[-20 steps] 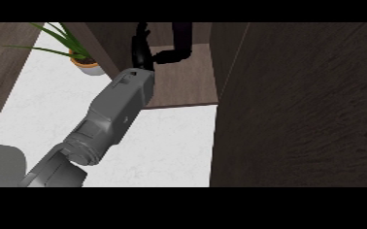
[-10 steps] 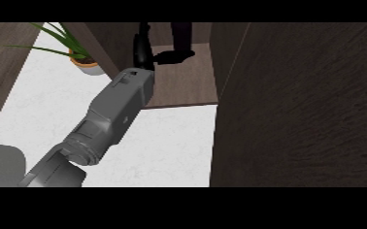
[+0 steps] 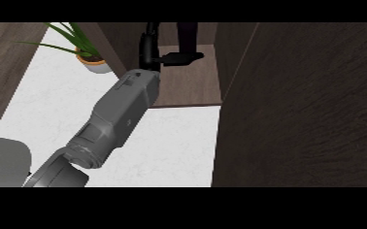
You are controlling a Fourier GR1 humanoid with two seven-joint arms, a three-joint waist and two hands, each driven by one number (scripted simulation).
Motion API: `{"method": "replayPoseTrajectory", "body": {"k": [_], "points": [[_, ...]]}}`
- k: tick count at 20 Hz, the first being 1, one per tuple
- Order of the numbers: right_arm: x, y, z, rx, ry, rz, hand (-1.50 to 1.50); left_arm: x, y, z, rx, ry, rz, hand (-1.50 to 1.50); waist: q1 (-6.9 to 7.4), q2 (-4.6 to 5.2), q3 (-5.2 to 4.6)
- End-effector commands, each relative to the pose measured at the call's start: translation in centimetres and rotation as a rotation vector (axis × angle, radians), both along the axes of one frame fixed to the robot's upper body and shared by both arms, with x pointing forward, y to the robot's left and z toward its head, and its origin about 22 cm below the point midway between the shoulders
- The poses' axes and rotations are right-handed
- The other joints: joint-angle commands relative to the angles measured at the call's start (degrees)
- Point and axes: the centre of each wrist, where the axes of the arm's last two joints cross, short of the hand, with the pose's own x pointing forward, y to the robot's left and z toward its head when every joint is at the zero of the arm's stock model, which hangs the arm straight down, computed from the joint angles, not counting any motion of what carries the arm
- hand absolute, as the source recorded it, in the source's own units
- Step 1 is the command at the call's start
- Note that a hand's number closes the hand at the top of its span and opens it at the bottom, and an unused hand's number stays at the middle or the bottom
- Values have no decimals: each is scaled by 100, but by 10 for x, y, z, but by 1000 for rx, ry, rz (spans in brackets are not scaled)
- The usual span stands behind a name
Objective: Pick up the wine, place it into the cabinet and close the cabinet
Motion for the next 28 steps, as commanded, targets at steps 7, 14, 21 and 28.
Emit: {"method": "replayPoseTrajectory", "body": {"k": [7,14,21,28], "points": [[-21,-5,29,54,-40,-7,-150,-7,2,4,-75,-48,-79,-150,285,-82,-2],[-39,-14,33,29,-40,-27,-150,-34,-15,-5,-128,-64,-125,-150,293,-126,3],[-34,-12,31,32,-50,-17,-150,-83,-2,-28,-184,-76,-205,-150,390,-141,1],[-33,-7,28,32,-27,-19,-150,-134,12,-8,-249,-72,-223,-150,322,-114,2]]}}
